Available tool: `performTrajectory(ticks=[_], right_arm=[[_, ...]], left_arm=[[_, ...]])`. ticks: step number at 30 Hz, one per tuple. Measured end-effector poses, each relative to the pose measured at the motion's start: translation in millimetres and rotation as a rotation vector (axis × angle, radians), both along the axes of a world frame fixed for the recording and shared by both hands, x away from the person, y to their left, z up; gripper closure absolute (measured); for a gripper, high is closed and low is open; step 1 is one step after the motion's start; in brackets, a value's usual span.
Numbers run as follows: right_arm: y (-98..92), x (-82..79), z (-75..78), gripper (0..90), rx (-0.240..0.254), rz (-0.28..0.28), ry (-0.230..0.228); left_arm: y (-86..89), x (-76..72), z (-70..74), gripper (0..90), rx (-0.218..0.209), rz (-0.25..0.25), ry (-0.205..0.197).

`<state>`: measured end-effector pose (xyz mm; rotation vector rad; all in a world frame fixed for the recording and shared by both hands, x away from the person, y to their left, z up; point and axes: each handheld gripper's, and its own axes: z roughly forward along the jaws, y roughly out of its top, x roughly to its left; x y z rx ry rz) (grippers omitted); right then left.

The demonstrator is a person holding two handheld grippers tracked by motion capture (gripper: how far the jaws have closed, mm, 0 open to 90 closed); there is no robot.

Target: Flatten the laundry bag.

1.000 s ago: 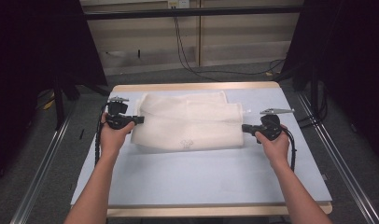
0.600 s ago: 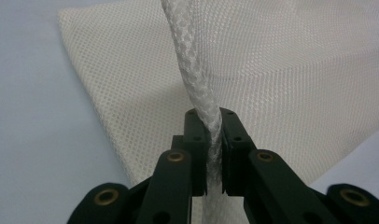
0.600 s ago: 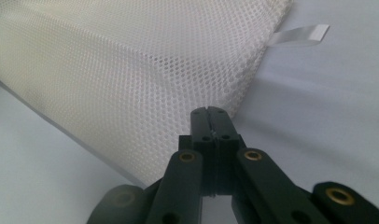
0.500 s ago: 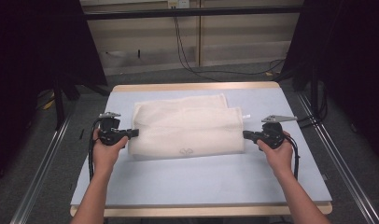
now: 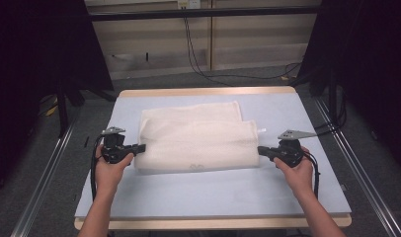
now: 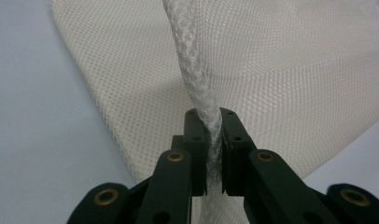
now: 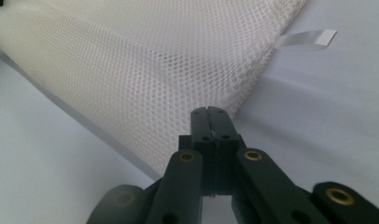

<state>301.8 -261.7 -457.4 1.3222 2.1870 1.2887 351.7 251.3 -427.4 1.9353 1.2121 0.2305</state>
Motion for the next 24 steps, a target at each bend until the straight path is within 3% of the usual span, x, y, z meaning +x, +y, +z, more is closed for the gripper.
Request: performTrajectory(ticks=[15, 24], right_arm=[[1.0, -18.0, -5.9, 90.0, -0.023, 0.042, -0.001], [3.8, -22.2, -11.9, 90.0, -0.023, 0.053, 0.026]], left_arm=[[5.8, -20.0, -16.3, 83.2, -0.032, 0.001, 0.015], [9.4, -28.8, -23.0, 83.0, -0.042, -0.001, 0.026]])
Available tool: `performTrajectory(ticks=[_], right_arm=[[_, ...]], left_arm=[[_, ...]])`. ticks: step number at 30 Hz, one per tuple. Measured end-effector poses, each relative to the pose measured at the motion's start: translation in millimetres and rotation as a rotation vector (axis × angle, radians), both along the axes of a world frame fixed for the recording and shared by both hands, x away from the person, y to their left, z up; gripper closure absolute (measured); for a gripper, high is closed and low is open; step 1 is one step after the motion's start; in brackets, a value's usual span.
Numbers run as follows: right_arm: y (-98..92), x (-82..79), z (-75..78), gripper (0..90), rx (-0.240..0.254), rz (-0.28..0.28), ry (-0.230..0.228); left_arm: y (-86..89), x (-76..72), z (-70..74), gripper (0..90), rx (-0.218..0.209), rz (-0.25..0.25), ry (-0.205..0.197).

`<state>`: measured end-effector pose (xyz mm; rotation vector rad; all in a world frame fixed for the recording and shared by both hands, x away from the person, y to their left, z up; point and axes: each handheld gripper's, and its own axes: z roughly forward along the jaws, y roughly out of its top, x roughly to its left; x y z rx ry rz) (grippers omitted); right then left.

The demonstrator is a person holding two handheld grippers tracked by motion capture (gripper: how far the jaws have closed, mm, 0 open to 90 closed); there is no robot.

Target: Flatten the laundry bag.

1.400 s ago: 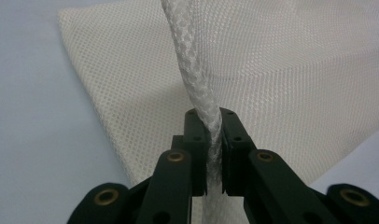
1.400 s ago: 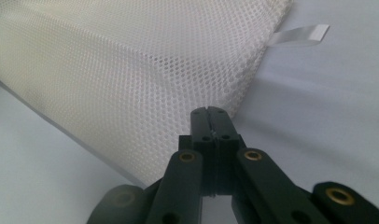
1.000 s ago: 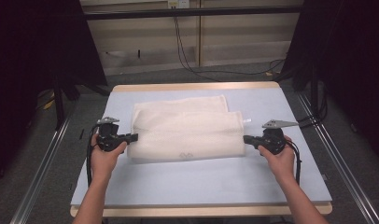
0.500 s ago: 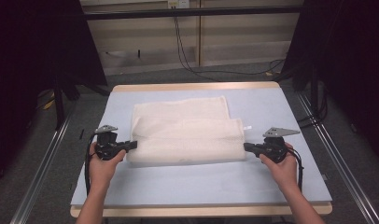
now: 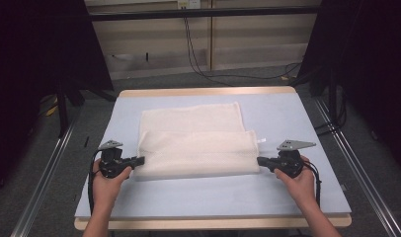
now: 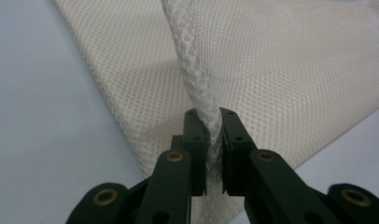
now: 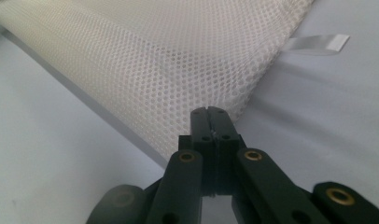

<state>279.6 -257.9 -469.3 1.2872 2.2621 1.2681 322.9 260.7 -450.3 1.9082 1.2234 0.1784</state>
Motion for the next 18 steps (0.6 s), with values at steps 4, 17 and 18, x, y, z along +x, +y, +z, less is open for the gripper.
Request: performTrajectory(ticks=[4, 17, 18], right_arm=[[1.4, -1.1, 0.1, 90.0, -0.011, 0.007, 0.010], [6.2, -0.1, -1.6, 89.7, -0.027, 0.020, 0.016], [6.2, -0.1, -1.6, 89.7, -0.027, 0.020, 0.016]], left_arm=[[1.3, -5.1, -2.5, 82.9, 0.002, -0.007, 0.009], [2.1, -18.7, -10.5, 82.6, 0.036, -0.017, 0.045], [2.1, -18.7, -10.5, 82.7, 0.036, -0.017, 0.045]])
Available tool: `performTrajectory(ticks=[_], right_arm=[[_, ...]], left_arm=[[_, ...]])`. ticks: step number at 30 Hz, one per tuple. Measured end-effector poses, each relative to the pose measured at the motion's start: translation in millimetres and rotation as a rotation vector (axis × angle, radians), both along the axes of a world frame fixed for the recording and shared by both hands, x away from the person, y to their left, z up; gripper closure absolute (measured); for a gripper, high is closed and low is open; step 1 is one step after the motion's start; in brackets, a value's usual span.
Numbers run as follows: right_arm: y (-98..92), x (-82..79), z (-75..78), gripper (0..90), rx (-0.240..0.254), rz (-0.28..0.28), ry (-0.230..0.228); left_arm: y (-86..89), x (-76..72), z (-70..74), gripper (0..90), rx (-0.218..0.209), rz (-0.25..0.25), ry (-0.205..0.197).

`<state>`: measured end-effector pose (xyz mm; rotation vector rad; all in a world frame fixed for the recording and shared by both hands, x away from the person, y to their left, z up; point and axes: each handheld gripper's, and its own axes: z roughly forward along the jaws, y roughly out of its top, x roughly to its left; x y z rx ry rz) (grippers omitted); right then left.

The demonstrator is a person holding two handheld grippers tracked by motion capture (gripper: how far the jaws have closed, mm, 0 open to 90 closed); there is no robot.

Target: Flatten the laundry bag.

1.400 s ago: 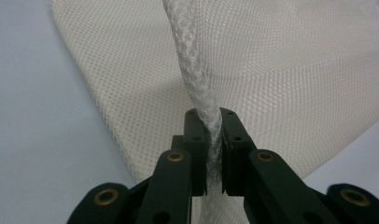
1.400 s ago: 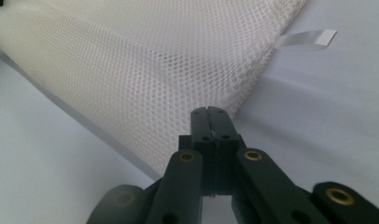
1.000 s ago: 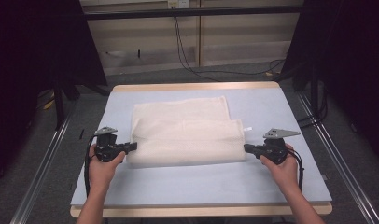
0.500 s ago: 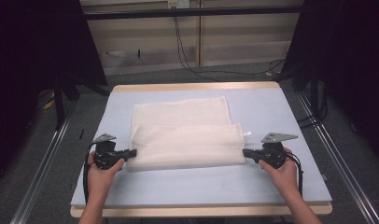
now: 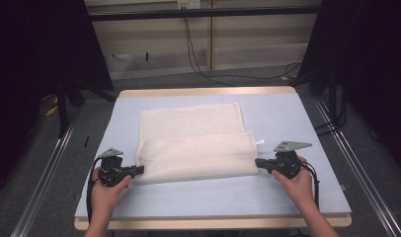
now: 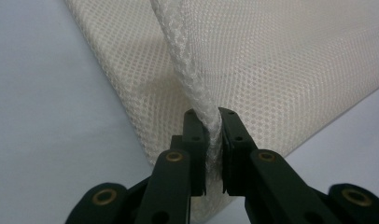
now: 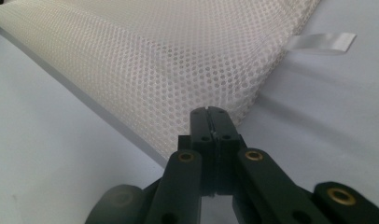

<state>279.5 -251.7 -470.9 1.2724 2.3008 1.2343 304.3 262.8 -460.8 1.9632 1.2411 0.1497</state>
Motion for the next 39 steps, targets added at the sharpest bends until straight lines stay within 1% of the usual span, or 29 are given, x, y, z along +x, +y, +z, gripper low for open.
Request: performTrajectory(ticks=[4, 6, 7, 9, 10, 11, 12, 15, 16, 17, 20, 21, 22, 23, 24, 25, 27, 28, 29, 30, 31, 32, 33, 34, 35, 36, 37, 38, 39], right_arm=[[2.6, 1.0, -0.4, 88.9, -0.004, 0.009, 0.007], [3.1, 1.4, -0.5, 88.8, -0.004, 0.010, 0.013], [4.9, 2.7, -0.9, 87.5, -0.007, 0.013, 0.022], [6.3, 3.6, -0.9, 84.1, -0.007, 0.021, 0.023], [6.3, 3.6, -0.9, 84.1, -0.007, 0.021, 0.023], [8.5, 3.5, -0.5, 80.2, -0.009, 0.024, 0.016], [8.5, 3.5, -0.5, 80.2, -0.009, 0.024, 0.016], [12.6, 3.2, 0.1, 68.6, -0.012, 0.031, 0.037], [12.6, 3.2, 0.1, 68.6, -0.012, 0.031, 0.037], [15.7, 3.2, -1.3, 68.8, -0.032, 0.040, 0.038], [18.0, 3.1, -1.7, 69.5, -0.047, 0.043, 0.034], [18.8, 3.2, -1.8, 70.6, -0.051, 0.043, 0.035], [20.6, 3.1, -1.8, 73.5, -0.063, 0.048, 0.038], [21.4, 3.6, -2.7, 74.5, -0.075, 0.058, 0.033], [22.1, 3.7, -3.1, 75.5, -0.078, 0.059, 0.038], [23.2, 4.1, -3.7, 77.9, -0.084, 0.059, 0.040], [25.6, 4.8, -3.6, 80.6, -0.113, 0.062, 0.029], [27.3, 5.9, -3.9, 81.7, -0.124, 0.061, 0.023], [28.3, 6.3, -3.9, 83.0, -0.130, 0.061, 0.023], [29.6, 7.6, -4.0, 84.2, -0.135, 0.066, 0.018], [31.6, 8.8, -4.1, 85.5, -0.147, 0.058, 0.014], [31.6, 8.8, -4.1, 85.5, -0.147, 0.058, 0.014], [35.3, 13.4, -5.1, 87.8, -0.159, 0.054, 0.004], [35.3, 13.4, -5.1, 87.8, -0.159, 0.054, 0.004], [38.4, 17.5, -6.3, 88.9, -0.152, 0.043, 0.014], [38.9, 19.5, -6.8, 89.1, -0.153, 0.046, 0.008], [39.9, 20.6, -6.3, 89.5, -0.156, 0.034, 0.015], [40.8, 22.2, -6.1, 90.0, -0.163, 0.031, 0.006], [41.6, 24.6, -6.4, 90.0, -0.159, 0.039, 0.000]], left_arm=[[-1.0, -2.5, -3.0, 82.7, 0.008, 0.008, 0.002], [-0.4, -3.1, -2.6, 82.6, 0.012, 0.000, 0.004], [-0.4, -4.5, -2.6, 82.6, 0.009, 0.003, 0.005], [0.1, -5.0, -2.9, 82.6, 0.003, 0.007, 0.006], [0.8, -5.6, -3.7, 82.6, 0.001, 0.004, 0.006], [1.2, -6.9, -4.7, 82.6, -0.008, 0.010, 0.010], [1.2, -6.9, -4.7, 82.6, -0.008, 0.010, 0.010], [-0.4, -10.2, -5.3, 82.4, 0.016, 0.005, 0.004], [-0.4, -10.2, -5.3, 82.4, 0.016, 0.005, 0.004], [-0.1, -11.0, -6.8, 82.4, 0.021, -0.004, 0.016], [-0.7, -12.1, -8.9, 82.4, 0.020, 0.002, 0.026], [-0.8, -12.5, -9.9, 82.4, 0.024, -0.008, 0.034], [-2.4, -13.0, -11.1, 82.4, 0.037, -0.010, 0.035], [-3.1, -13.0, -11.5, 82.4, 0.042, -0.008, 0.033], [-4.1, -13.0, -11.9, 82.4, 0.042, -0.003, 0.031], [-4.8, -12.7, -12.1, 82.3, 0.062, -0.008, 0.024], [-6.0, -12.6, -12.5, 81.7, 0.061, -0.004, 0.020], [-7.6, -11.4, -13.8, 81.7, 0.069, 0.002, 0.009], [-9.2, -10.9, -13.8, 81.7, 0.061, 0.012, 0.011], [-10.5, -10.0, -13.9, 81.8, 0.064, 0.019, 0.009], [-11.2, -8.9, -13.8, 82.1, 0.074, 0.017, 0.007], [-11.2, -8.9, -13.8, 82.2, 0.074, 0.017, 0.007], [-12.9, -7.9, -14.0, 82.4, 0.072, 0.030, 0.007], [-13.8, -6.4, -14.1, 82.5, 0.078, 0.026, 0.008], [-15.6, -3.4, -14.3, 82.6, 0.080, 0.032, 0.002], [-15.6, -1.2, -14.3, 82.5, 0.087, 0.033, 0.003], [-15.7, 1.2, -14.1, 82.5, 0.091, 0.028, 0.006], [-15.7, 1.2, -14.1, 82.6, 0.091, 0.028, 0.006], [-16.4, 6.0, -14.2, 82.6, 0.090, 0.027, 0.008]])
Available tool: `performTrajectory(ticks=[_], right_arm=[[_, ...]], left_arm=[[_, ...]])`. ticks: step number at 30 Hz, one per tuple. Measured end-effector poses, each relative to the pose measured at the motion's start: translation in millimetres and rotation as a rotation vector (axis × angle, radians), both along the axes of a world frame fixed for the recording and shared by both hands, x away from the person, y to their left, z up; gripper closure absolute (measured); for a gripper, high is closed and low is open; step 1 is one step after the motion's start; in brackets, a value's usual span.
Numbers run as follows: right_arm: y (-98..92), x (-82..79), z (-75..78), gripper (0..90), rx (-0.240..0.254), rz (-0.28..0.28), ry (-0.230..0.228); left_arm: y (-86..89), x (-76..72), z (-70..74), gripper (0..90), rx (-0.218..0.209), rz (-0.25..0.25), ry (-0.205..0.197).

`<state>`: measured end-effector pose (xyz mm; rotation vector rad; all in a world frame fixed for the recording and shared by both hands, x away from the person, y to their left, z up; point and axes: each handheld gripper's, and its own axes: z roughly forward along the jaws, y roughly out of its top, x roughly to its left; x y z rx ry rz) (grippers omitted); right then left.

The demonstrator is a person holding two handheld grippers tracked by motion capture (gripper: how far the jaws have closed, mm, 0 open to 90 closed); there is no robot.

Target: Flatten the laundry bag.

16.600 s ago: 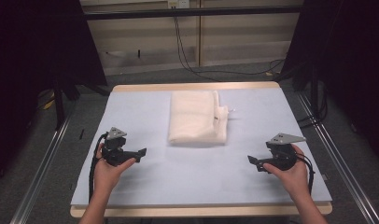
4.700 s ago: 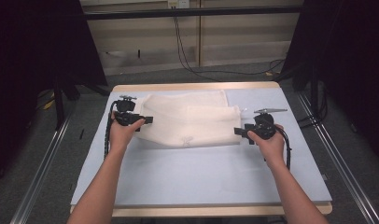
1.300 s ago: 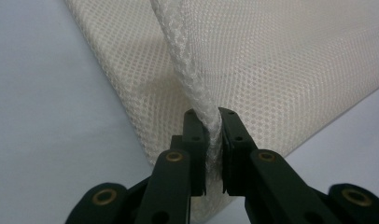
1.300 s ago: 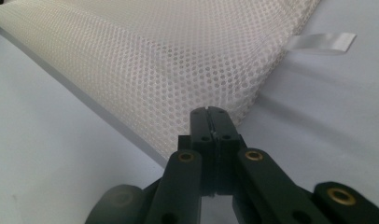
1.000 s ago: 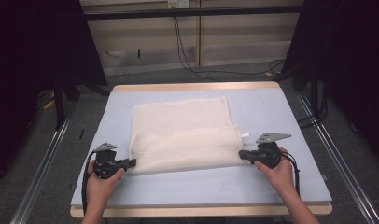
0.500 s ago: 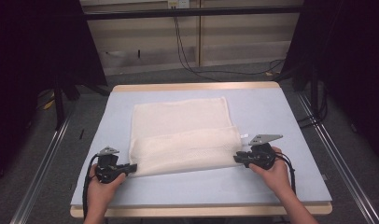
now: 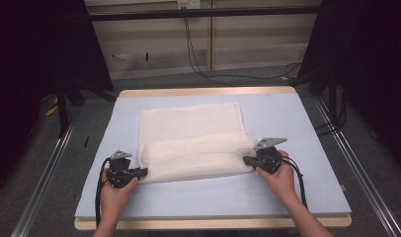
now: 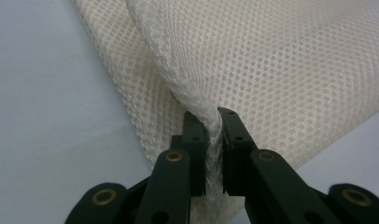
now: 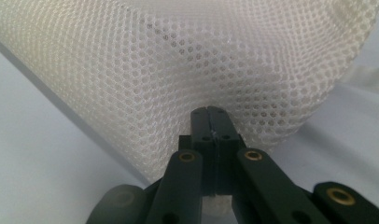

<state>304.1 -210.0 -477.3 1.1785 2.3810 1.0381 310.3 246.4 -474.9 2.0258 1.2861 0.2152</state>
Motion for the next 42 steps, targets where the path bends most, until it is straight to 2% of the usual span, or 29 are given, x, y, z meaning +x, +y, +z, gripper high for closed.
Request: performTrajectory(ticks=[4, 5, 7, 11, 13, 15, 16, 19, 20, 22, 24, 25, 27, 28, 31, 33, 36, 39, 42], right_arm=[[0.8, 3.4, -0.3, 90.0, 0.004, -0.011, 0.005], [1.1, 3.9, 0.5, 90.0, 0.011, -0.025, 0.018], [0.5, 3.0, 1.0, 90.0, 0.009, -0.017, 0.010], [-0.9, -0.2, 1.2, 89.0, 0.005, -0.006, -0.007], [-2.0, -2.0, 1.9, 88.5, 0.017, -0.012, 0.001], [-2.7, -2.5, 2.0, 88.0, 0.022, -0.007, -0.010], [-3.1, -4.5, 3.0, 86.3, 0.017, -0.008, -0.011], [-3.7, -6.4, 3.3, 84.6, 0.018, -0.006, -0.018], [-4.0, -6.8, 3.0, 83.6, 0.020, -0.005, -0.017], [-4.0, -8.5, 2.6, 81.1, 0.019, -0.013, -0.005], [-4.7, -8.7, 2.4, 76.9, 0.026, -0.016, -0.003], [-5.2, -9.7, 3.5, 73.8, 0.031, -0.029, 0.011], [-7.2, -9.3, 3.9, 66.6, 0.032, -0.038, 0.000], [-8.4, -9.4, 4.4, 64.7, 0.026, -0.038, -0.006], [-7.9, -10.0, 3.9, 58.8, 0.038, -0.058, 0.018], [-8.2, -8.0, 2.7, 61.8, 0.042, -0.052, 0.015], [-9.7, -2.8, 2.8, 88.7, 0.043, -0.026, 0.029], [-12.3, 3.3, 0.8, 90.0, 0.068, -0.016, 0.049], [-14.7, 8.7, 2.9, 90.0, 0.035, -0.025, 0.020]], left_arm=[[-0.7, 4.5, -0.1, 82.5, -0.008, 0.018, 0.004], [0.2, 4.1, 0.6, 80.9, -0.007, 0.016, 0.005], [2.6, 2.4, 2.2, 77.1, -0.006, 0.026, -0.002], [7.2, -3.1, 8.4, 65.1, 0.011, 0.059, -0.024], [9.1, -7.0, 11.0, 57.5, 0.041, 0.081, -0.029], [10.2, -8.1, 11.6, 51.7, 0.036, 0.095, -0.030], [13.2, -9.5, 11.3, 50.0, 0.018, 0.106, -0.013], [13.5, -9.9, 7.6, 47.9, 0.027, 0.104, 0.006], [14.2, -9.7, 4.6, 47.4, 0.012, 0.097, 0.028], [11.9, -10.8, 4.4, 47.9, 0.015, 0.116, 0.020], [10.0, -11.1, 5.0, 49.0, 0.041, 0.098, 0.018], [10.0, -11.1, 5.0, 54.3, 0.041, 0.098, 0.018], [4.8, -10.3, 5.5, 59.2, 0.045, 0.083, 0.025], [3.9, -9.1, 6.1, 63.0, 0.058, 0.060, 0.028], [0.1, -4.1, 5.5, 74.5, 0.048, 0.057, 0.032], [-1.9, -0.1, 5.0, 79.4, 0.033, 0.066, 0.027], [-1.3, 8.6, 3.3, 81.5, 0.002, 0.070, 0.031], [-2.1, 15.4, 2.7, 81.8, -0.001, 0.061, 0.028], [-5.9, 26.5, 1.6, 81.8, -0.008, 0.062, 0.019]])
